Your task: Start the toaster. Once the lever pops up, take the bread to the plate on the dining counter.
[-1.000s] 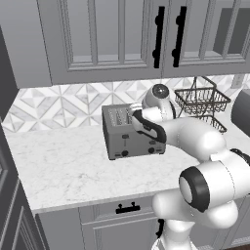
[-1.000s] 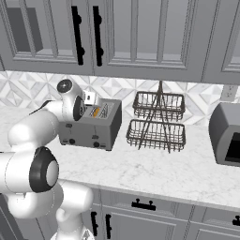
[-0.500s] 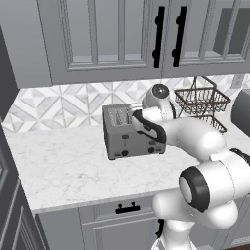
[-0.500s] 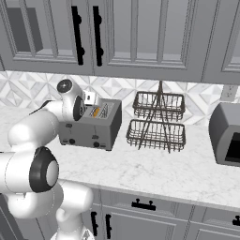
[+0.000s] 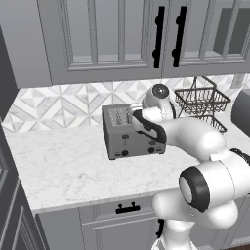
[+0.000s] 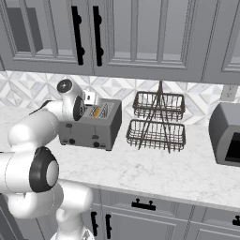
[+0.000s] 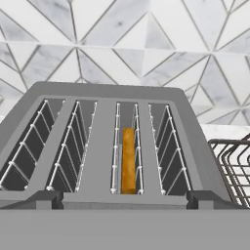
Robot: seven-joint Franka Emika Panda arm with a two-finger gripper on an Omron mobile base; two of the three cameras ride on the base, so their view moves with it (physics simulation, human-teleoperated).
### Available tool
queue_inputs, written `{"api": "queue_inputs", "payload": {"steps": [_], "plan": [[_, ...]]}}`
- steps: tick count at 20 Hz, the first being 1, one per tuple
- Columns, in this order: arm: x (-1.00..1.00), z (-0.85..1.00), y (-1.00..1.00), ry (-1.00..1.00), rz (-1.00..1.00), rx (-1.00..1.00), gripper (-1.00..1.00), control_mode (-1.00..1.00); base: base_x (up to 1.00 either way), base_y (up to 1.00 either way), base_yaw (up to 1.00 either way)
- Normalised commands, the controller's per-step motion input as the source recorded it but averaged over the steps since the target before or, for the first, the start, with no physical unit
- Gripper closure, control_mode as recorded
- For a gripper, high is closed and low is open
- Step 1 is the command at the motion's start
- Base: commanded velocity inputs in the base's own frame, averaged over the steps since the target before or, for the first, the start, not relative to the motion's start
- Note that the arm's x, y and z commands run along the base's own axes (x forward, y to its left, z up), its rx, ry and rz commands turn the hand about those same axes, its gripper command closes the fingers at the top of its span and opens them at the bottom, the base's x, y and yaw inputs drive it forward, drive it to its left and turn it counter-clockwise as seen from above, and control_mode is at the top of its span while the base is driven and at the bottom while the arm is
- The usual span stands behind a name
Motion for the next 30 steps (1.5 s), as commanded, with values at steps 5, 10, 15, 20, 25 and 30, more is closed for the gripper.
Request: {"api": "queue_inputs", "payload": {"steps": [5, 10, 15, 20, 25, 30], "plan": [[0.00, 0.00, 0.00, 0.00, 0.00, 0.00, -1.00, -1.00, 0.00, 0.00, 0.00], [0.00, 0.00, 0.00, 0.00, 0.00, 0.00, -1.00, -1.00, 0.00, 0.00, 0.00], [0.00, 0.00, 0.00, 0.00, 0.00, 0.00, -1.00, -1.00, 0.00, 0.00, 0.00], [0.00, 0.00, 0.00, 0.00, 0.00, 0.00, -1.00, -1.00, 0.00, 0.00, 0.00], [0.00, 0.00, 0.00, 0.00, 0.00, 0.00, -1.00, -1.00, 0.00, 0.00, 0.00], [0.00, 0.00, 0.00, 0.00, 0.00, 0.00, -1.00, -1.00, 0.00, 0.00, 0.00]]}}
